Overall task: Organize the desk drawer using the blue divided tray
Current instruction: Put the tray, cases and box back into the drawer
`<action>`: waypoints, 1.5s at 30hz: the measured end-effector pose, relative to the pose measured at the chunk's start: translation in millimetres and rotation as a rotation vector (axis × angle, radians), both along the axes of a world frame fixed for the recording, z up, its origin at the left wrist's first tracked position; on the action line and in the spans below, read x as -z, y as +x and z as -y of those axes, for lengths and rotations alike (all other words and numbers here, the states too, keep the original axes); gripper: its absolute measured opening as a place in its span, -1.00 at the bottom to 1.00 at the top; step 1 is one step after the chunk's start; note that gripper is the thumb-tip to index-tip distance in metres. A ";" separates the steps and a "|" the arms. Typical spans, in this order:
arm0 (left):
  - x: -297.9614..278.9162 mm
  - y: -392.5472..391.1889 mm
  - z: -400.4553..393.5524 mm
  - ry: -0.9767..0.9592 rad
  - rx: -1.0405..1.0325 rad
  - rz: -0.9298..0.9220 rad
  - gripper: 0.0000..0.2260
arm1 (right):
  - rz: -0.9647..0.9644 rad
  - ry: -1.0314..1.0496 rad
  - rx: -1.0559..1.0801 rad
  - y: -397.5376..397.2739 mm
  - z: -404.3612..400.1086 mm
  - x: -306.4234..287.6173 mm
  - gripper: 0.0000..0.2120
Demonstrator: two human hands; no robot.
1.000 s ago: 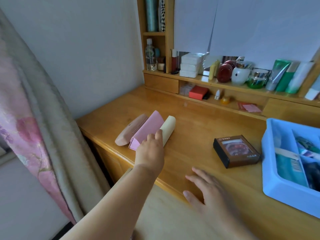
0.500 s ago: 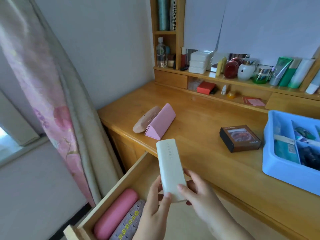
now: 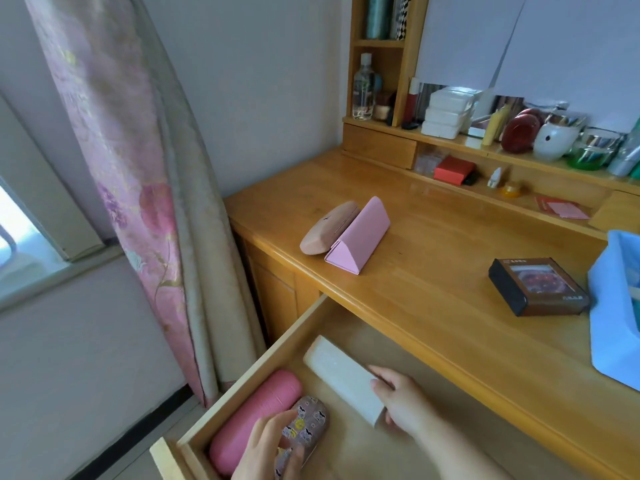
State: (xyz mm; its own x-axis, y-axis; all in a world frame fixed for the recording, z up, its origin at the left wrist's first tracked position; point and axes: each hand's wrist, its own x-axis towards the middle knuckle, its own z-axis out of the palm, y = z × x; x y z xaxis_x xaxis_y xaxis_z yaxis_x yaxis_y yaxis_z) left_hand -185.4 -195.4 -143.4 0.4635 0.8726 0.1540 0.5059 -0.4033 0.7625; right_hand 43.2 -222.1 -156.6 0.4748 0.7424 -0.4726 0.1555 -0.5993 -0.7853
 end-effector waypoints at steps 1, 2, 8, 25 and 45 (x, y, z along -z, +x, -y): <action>2.2 -0.7 -2.0 -0.003 0.001 0.005 -0.58 | 0.014 -0.008 -0.033 -4.6 -8.1 4.4 -0.67; 3.7 -1.3 -3.5 0.006 0.002 0.019 -0.62 | 0.042 -0.023 -0.066 -9.6 -14.3 8.9 -0.67; -3.4 3.4 -9.8 0.011 -0.001 0.059 -0.75 | 0.432 -0.027 -0.222 -28.0 -2.4 -7.0 -0.56; -110.1 194.9 -149.3 0.533 -0.010 -0.326 -0.59 | 0.429 0.444 -0.075 63.5 12.5 -88.9 -0.74; -113.8 181.7 -28.0 0.130 0.219 0.384 -0.60 | -0.484 0.680 0.318 46.5 15.4 -116.5 -0.35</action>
